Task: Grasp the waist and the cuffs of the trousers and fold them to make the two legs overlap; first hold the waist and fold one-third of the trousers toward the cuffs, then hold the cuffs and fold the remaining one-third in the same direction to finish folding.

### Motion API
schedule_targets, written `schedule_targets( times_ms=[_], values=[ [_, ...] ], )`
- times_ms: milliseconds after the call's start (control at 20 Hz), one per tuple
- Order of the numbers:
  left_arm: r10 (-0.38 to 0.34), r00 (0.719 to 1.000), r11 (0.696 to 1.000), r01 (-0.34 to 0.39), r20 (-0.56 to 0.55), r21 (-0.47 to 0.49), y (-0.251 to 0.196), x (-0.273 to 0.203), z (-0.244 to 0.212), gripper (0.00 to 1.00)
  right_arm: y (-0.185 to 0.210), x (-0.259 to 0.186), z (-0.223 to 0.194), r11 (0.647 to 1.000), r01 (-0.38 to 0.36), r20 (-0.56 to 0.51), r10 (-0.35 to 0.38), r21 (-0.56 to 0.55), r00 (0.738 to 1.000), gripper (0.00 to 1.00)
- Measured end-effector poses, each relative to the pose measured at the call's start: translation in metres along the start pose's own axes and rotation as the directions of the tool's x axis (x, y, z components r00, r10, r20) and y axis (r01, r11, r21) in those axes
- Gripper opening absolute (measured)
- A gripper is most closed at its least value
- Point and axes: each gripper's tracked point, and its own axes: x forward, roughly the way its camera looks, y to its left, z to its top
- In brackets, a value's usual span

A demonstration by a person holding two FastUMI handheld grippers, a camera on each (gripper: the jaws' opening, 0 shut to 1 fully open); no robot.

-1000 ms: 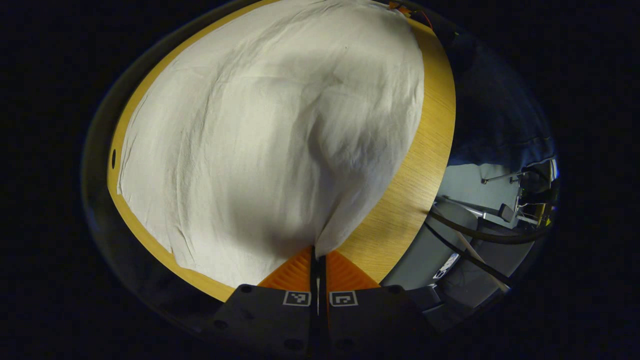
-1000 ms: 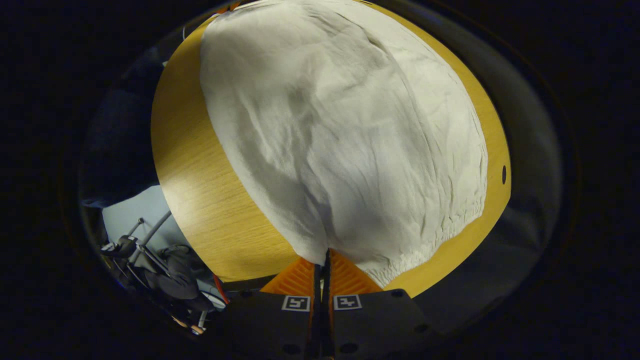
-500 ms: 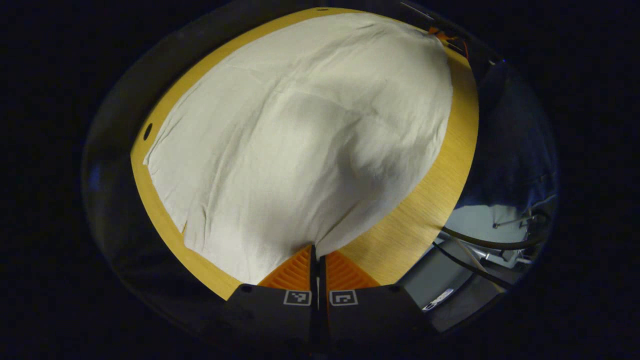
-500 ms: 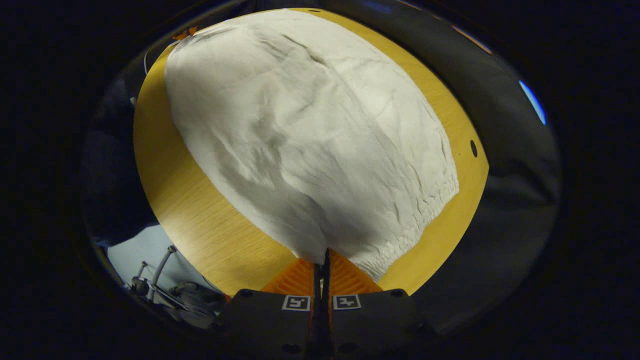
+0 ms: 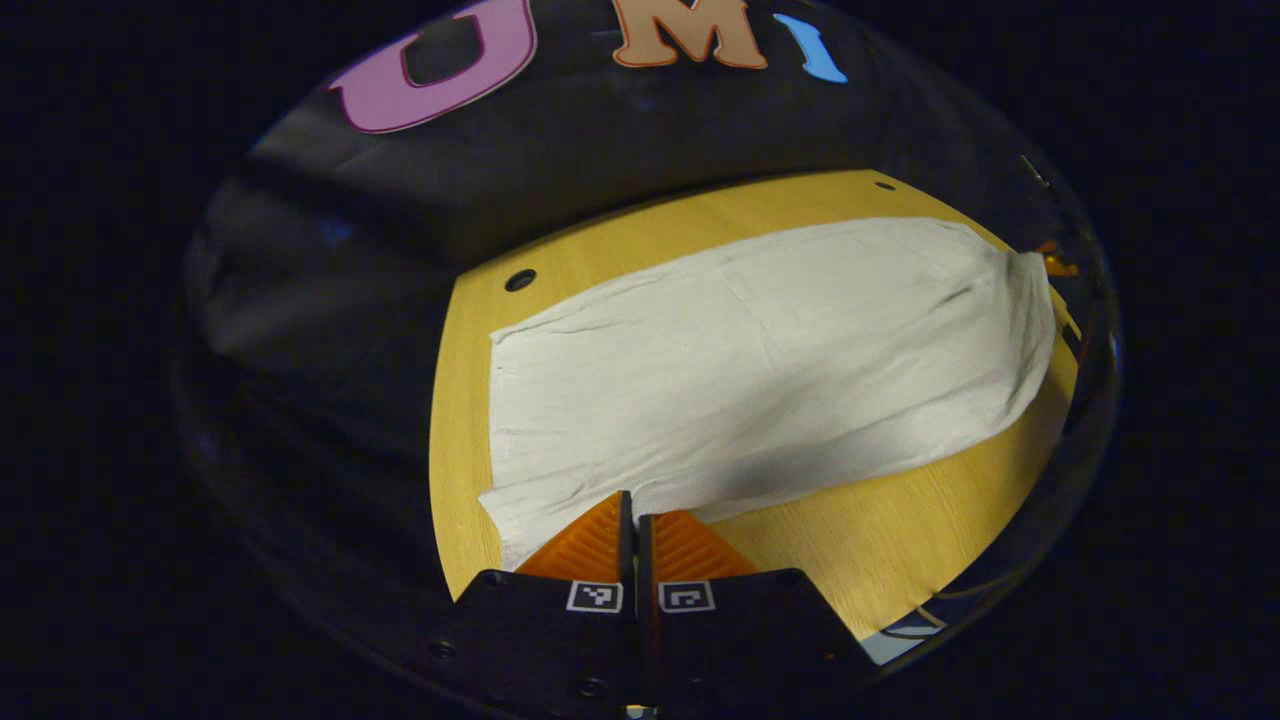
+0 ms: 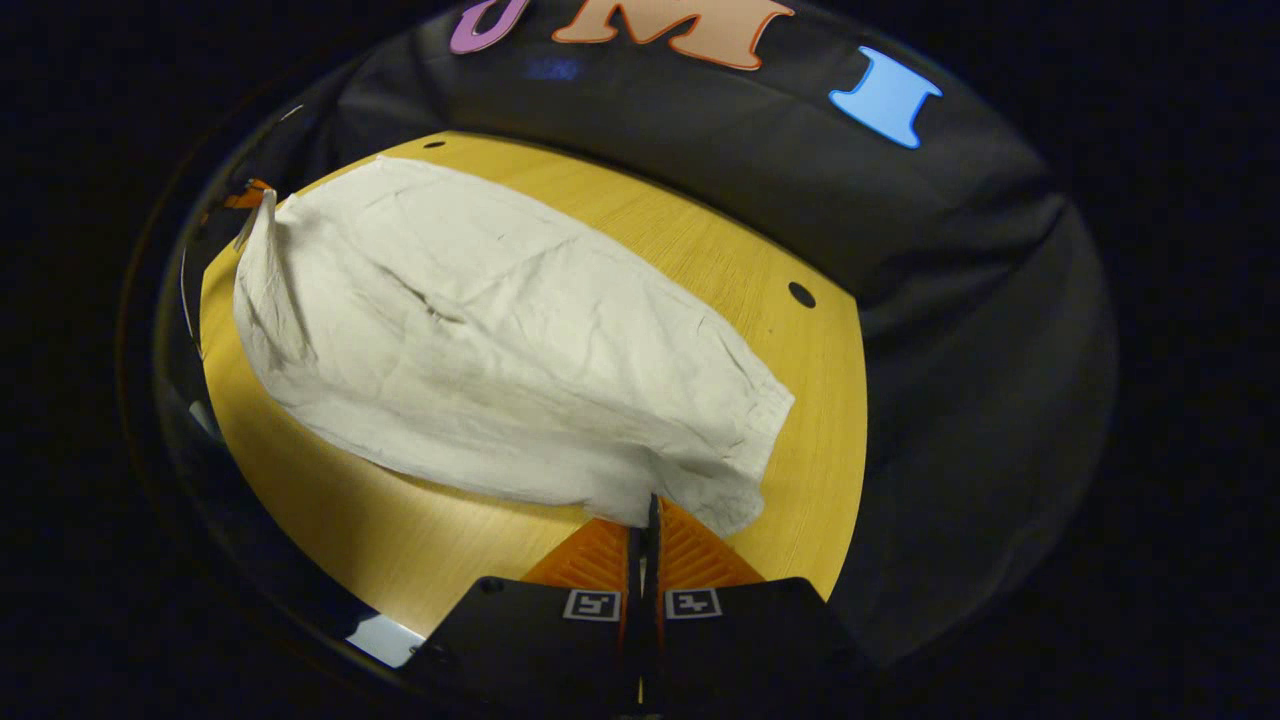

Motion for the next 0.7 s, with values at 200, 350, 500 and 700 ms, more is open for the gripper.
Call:
schedule_targets(
  times_ms=[200, 350, 500, 700],
  values=[
    [0.162, 0.978, 0.974, -0.137, 0.133, -0.179, 0.027, 0.030, 0.076, 0.00, -0.009, 0.002, 0.042, 0.990, 0.054, 0.098, -0.067, 0.130, 0.993, 0.02],
    [0.242, 0.950, 0.940, -0.179, 0.198, -0.291, 0.030, 0.006, 0.103, 0.00, -0.021, 0.005, 0.078, 0.974, 0.079, 0.156, -0.114, 0.213, 0.981, 0.02],
    [0.295, 0.926, 0.902, -0.188, 0.235, -0.389, 0.048, 0.004, 0.148, 0.00, -0.043, 0.026, 0.102, 0.953, 0.121, 0.175, -0.175, 0.279, 0.969, 0.02],
    [0.309, 0.925, 0.881, -0.191, 0.222, -0.432, 0.060, 0.020, 0.184, 0.00, -0.057, 0.076, 0.123, 0.900, 0.118, 0.147, -0.195, 0.419, 0.970, 0.02]
  ],
)
